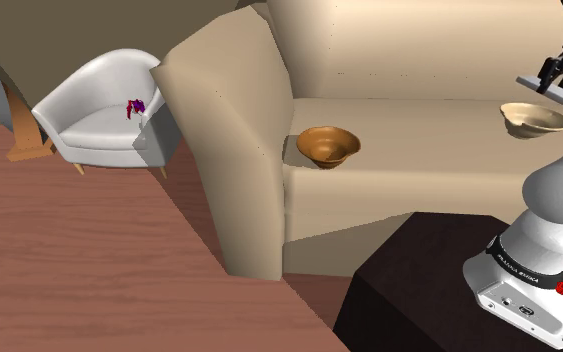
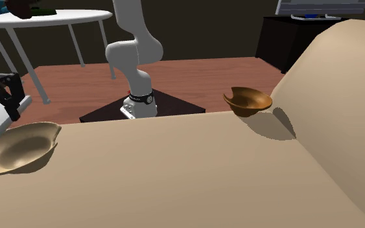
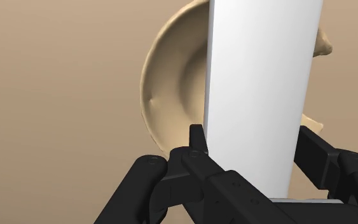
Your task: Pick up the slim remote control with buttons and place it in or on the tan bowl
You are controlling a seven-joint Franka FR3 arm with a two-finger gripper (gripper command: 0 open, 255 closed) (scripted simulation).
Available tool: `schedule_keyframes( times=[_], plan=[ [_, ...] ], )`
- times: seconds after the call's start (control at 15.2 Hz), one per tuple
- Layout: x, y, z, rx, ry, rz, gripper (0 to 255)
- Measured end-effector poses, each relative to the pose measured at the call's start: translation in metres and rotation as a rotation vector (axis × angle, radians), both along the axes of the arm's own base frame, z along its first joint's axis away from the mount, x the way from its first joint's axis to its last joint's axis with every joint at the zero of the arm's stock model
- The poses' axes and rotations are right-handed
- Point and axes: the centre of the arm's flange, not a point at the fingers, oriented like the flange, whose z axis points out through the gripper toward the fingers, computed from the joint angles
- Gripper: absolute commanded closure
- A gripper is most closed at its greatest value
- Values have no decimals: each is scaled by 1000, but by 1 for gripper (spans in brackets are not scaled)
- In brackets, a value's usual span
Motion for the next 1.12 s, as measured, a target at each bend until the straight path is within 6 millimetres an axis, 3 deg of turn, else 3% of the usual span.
schedule_keyframes(
  times=[0.4,0.79,0.86,1.12],
  plan=[
    [0,0,-28,0,0,0,255],
    [0,0,-32,0,0,0,255],
    [0,0,-32,0,0,0,0],
    [0,0,-32,-1,0,0,0]
  ],
)
